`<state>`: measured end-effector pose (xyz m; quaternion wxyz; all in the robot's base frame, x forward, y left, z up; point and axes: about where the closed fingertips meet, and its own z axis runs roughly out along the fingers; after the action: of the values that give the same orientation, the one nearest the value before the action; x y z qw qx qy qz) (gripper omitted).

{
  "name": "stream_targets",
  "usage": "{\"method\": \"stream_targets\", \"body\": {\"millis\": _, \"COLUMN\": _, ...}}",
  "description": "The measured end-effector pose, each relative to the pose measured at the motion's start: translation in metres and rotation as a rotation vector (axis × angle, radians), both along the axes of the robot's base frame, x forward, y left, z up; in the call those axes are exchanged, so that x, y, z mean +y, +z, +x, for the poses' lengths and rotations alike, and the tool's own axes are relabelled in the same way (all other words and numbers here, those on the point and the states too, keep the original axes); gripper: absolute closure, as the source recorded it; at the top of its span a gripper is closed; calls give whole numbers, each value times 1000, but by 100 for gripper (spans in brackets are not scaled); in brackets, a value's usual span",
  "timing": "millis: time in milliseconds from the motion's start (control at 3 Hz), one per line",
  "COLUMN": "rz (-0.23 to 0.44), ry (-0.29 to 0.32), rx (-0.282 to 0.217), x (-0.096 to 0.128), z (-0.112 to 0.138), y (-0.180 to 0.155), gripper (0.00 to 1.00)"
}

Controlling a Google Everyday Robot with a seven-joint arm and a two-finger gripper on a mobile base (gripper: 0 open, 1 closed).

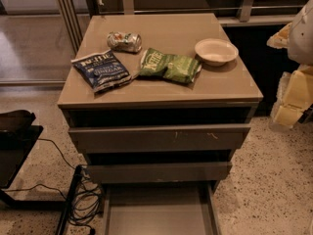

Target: Place green jalapeno chip bag into bottom drawer

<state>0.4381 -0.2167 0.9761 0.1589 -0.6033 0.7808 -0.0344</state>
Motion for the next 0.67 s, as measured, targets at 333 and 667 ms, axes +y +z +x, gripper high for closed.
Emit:
{"method": "stream_targets", "body": {"millis": 333, "rz": 1, "ry": 1, "rx": -4, "x": 1, "z": 0, "y": 1, "gripper": 0}}
{"method": "stream_targets", "body": {"millis": 667, "rz": 25, "ry": 40, "rx": -40, "x": 10, "z": 4, "y": 2, "gripper": 0}}
